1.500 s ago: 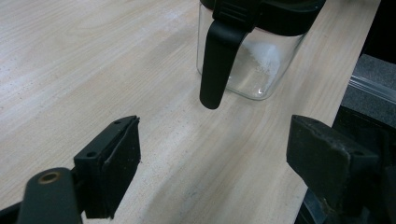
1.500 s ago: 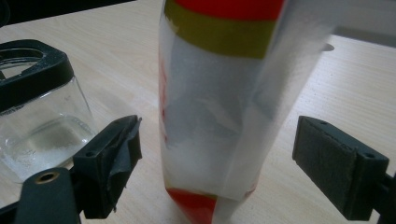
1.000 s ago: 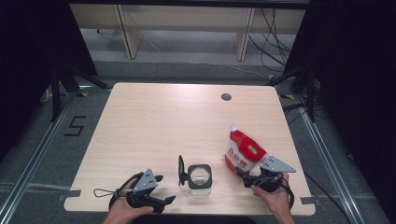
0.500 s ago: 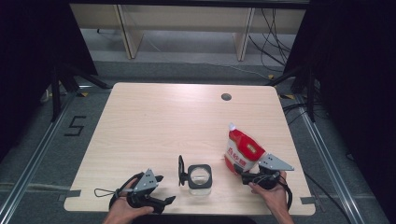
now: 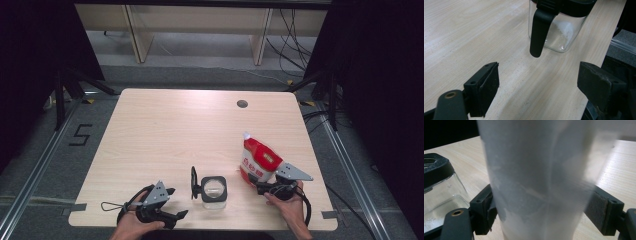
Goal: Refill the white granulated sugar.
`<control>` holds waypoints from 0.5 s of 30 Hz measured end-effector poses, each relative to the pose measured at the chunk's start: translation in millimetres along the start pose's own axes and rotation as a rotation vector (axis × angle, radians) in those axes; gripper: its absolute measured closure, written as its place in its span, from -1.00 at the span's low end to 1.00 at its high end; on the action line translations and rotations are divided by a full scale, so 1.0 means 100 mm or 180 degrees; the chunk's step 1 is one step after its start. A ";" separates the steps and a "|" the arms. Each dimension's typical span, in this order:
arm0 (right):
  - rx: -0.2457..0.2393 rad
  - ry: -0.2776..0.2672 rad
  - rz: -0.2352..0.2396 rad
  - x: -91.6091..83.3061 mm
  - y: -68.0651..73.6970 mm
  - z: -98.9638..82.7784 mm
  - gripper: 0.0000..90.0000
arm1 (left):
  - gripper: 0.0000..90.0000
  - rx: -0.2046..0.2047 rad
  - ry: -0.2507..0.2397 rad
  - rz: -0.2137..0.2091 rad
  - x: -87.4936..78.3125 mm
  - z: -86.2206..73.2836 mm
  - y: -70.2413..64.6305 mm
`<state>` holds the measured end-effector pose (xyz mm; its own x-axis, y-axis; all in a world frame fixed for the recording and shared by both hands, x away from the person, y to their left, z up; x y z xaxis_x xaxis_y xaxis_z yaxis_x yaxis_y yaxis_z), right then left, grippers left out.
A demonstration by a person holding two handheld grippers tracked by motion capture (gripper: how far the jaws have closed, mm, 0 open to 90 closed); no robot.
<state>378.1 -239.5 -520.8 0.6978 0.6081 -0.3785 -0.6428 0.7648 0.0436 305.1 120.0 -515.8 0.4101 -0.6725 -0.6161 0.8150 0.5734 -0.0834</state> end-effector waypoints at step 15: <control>0.0027 -0.0032 0.0114 0.09 -0.01 -0.01 -0.43 | -0.61 0.0083 0.0006 0.0012 -0.01 0.01 0.01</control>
<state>384.9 -234.6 -525.5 0.6777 0.6371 -0.3672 -0.6647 0.7443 0.0647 306.1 121.1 -515.0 0.4124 -0.6695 -0.6178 0.8239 0.5635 -0.0607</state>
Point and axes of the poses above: each handheld gripper's, and its own axes: x roughly forward along the jaws, z roughly out of its top, y roughly to its left, the point moved 3 cm from there along x, roughly forward along the jaws, and after that the axes turned 3 degrees about y, right-handed, at the moved point
